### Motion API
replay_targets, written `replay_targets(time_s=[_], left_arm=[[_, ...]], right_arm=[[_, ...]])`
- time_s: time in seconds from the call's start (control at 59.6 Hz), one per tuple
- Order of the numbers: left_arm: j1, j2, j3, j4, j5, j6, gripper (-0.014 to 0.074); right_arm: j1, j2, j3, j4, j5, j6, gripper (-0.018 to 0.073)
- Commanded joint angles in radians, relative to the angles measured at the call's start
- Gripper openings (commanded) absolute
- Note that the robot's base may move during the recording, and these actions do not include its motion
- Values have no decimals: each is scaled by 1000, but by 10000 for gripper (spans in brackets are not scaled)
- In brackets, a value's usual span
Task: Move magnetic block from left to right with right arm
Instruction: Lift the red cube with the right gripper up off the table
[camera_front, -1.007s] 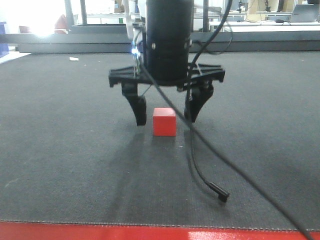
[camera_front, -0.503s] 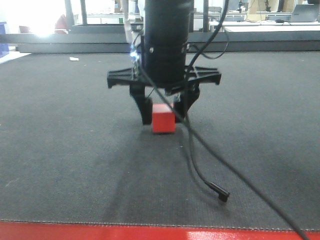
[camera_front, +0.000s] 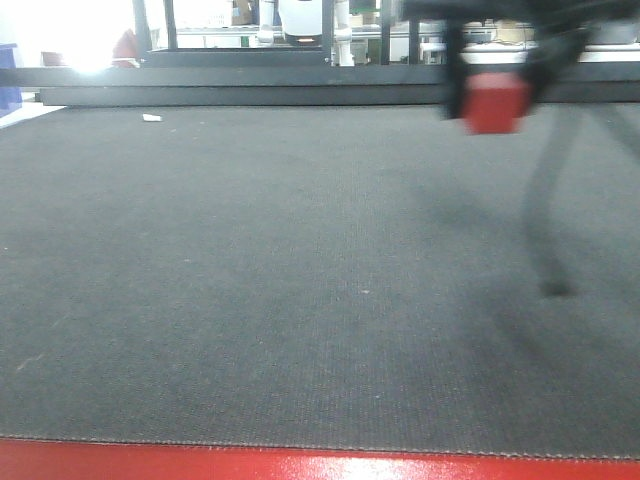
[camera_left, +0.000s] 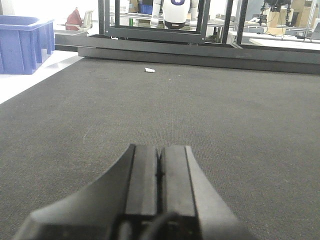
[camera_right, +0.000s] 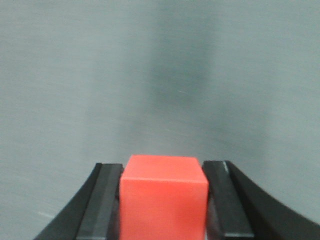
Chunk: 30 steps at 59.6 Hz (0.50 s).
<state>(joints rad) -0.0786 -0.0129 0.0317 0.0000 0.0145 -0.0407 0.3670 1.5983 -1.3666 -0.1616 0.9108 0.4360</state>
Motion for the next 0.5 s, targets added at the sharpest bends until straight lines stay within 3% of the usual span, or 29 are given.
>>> replay_targets(time_s=[0.0,0.235,0.487], left_arm=[[-3,-14,10,0,-91,-7,-116],[-3,-14,10,0,-91,-7,-116],[-3,-14,10,0,-91,-7,-116]], right_arm=[[-64,-154,74,-13,-73,-71,197],[-198,-425,335,-10,-119,-173,197],[-212,-738,554,15,-176,-243,197]])
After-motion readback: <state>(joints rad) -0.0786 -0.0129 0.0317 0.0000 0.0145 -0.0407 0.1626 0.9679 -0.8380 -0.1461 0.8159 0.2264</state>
